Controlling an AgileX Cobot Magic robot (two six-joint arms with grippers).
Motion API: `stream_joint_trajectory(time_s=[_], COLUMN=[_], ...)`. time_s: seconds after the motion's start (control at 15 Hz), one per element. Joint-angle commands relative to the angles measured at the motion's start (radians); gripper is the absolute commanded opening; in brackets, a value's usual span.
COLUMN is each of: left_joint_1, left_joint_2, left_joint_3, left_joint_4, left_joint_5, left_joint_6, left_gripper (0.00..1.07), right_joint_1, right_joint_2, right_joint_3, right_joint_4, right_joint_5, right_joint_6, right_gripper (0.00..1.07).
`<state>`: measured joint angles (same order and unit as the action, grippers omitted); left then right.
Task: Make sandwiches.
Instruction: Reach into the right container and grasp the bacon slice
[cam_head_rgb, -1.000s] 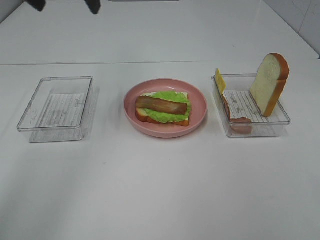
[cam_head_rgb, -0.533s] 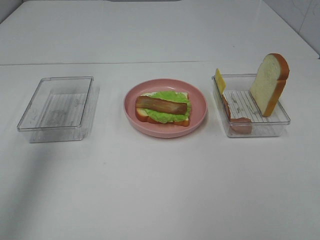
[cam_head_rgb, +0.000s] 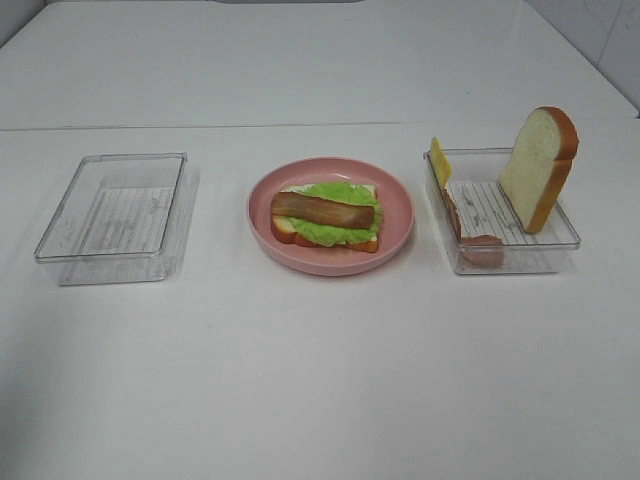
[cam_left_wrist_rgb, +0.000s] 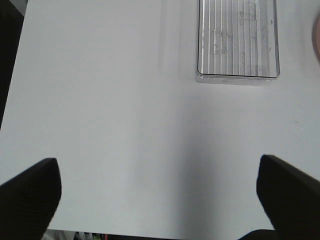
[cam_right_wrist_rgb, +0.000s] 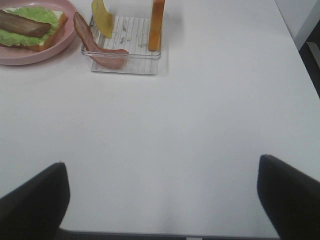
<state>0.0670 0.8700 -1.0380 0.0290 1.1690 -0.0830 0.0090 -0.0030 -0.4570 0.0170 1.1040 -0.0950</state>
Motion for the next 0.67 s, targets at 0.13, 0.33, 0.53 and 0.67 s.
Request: stream_joint_trajectory(time_s=[0.13, 0.33, 0.53, 0.67], left_joint_1=[0.002, 0.002, 0.002, 0.002], left_joint_2=[-0.221, -0.483, -0.681, -0.824], left_joint_3=[0.143, 0.260, 0.341, 0.398], left_joint_4=[-0.002, -0.002, -0.008, -0.010], left_joint_5=[-0.061, -0.059, -0.061, -0.088], left_joint_6=[-0.007, -0.006, 0.014, 0.036], left_gripper=[0.99, 0.99, 0.99, 0.99], right_joint_1=[-0.003, -0.003, -0.003, -0.003], right_joint_2=[-0.028, -0.028, -0.028, -0.028], right_joint_3=[0.003, 0.003, 0.003, 0.003], right_joint_4=[-0.001, -0.001, -0.001, -0.001], right_joint_5=[-0.005, -0.005, -0.005, -0.005], right_joint_6=[-0.006, -0.006, -0.006, -0.006], right_gripper=[0.99, 0.99, 0.99, 0.99])
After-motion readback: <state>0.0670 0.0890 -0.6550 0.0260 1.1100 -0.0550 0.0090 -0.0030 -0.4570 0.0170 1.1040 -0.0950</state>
